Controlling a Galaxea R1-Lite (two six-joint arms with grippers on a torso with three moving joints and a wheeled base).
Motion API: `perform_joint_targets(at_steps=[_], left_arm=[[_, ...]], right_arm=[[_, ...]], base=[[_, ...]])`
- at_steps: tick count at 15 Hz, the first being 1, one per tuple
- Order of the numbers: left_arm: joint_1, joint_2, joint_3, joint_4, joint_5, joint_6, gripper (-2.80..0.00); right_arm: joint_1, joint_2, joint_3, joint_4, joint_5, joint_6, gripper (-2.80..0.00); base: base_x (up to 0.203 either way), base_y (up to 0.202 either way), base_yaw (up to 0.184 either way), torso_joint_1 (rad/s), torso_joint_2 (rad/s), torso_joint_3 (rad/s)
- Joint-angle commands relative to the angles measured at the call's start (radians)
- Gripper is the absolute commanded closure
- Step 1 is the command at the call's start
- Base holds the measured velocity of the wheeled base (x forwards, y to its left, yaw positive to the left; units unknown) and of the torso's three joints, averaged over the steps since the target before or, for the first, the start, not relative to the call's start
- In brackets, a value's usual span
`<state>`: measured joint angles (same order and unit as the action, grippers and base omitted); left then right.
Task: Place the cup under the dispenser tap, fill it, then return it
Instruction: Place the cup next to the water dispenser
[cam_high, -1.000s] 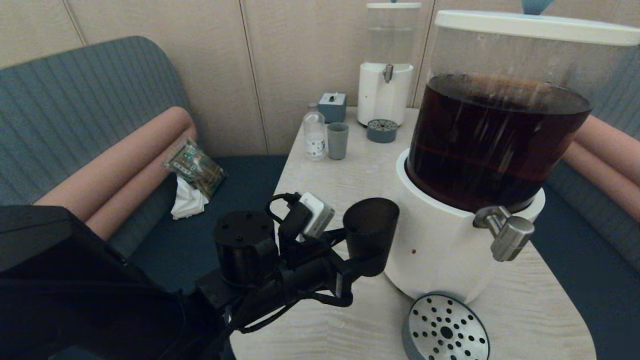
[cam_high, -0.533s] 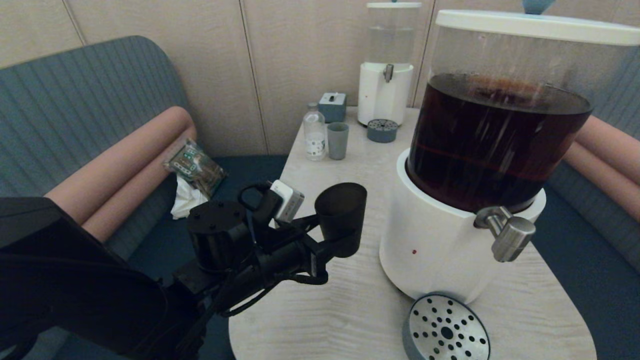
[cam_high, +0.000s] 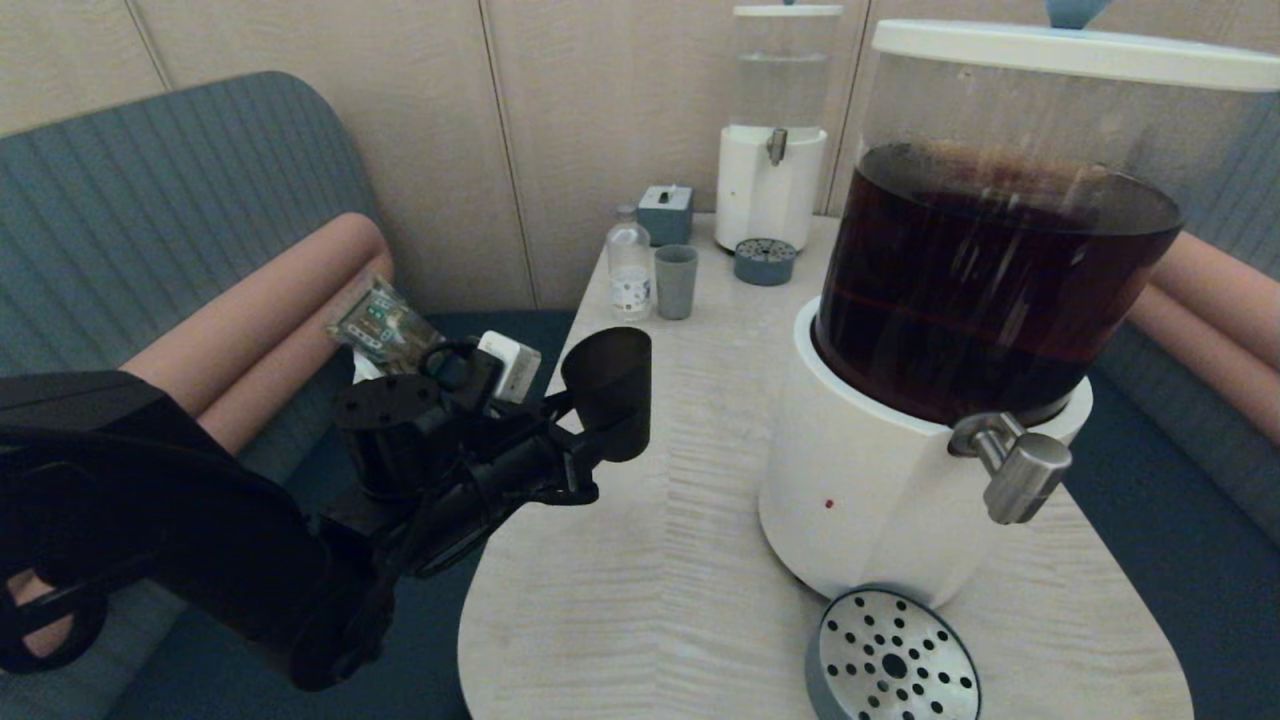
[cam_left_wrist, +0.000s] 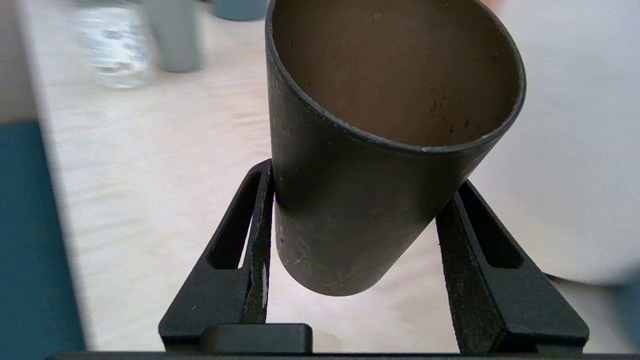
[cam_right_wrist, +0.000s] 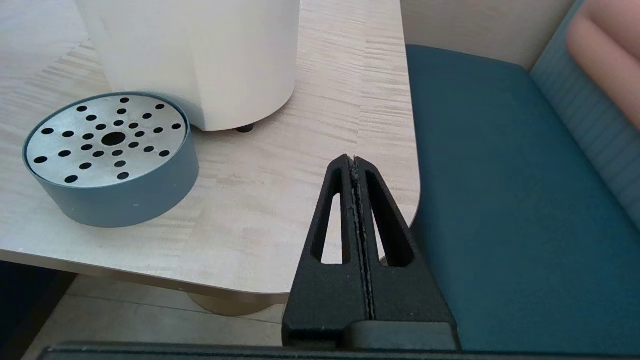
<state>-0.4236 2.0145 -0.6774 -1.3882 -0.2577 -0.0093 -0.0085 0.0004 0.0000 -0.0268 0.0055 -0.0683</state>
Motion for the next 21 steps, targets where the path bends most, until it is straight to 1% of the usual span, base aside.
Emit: perform_joint_targets(at_steps=[1,4,7,10,20,21], left_arm=[[0.036,0.066,-0.03,-0.016,-0.002,0.003,0.0],[0.07,0.14,-0.089,-0.02,-0.003,0.003,0.0],[0.075,0.227,-0.123,-0.022,-0.002,0.008,0.0],[0.074,0.28,-0.146,-0.032,0.0,0.008,0.0],[0.072,0.311,-0.163,-0.025,0.0,0.003,0.0],[0.074,0.311,-0.162,-0.029,0.0,0.005,-2.8]], right_arm=[[-0.001,0.0,0.009,-0.001,0.001,-0.001,0.0],[0.001,0.0,0.009,-0.001,0.001,-0.001,0.0],[-0.001,0.0,0.009,-0.001,0.001,-0.001,0.0],[-0.001,0.0,0.009,0.001,0.001,-0.001,0.0],[0.001,0.0,0.009,-0.001,0.001,-0.001,0.0],[-0.001,0.0,0.009,-0.001,0.001,-0.001,0.0]], base=[[0.0,0.0,0.0,0.0,0.0,0.0],[0.0,0.0,0.0,0.0,0.0,0.0],[0.0,0.0,0.0,0.0,0.0,0.0],[0.0,0.0,0.0,0.0,0.0,0.0],[0.0,0.0,0.0,0.0,0.0,0.0],[0.0,0.0,0.0,0.0,0.0,0.0]])
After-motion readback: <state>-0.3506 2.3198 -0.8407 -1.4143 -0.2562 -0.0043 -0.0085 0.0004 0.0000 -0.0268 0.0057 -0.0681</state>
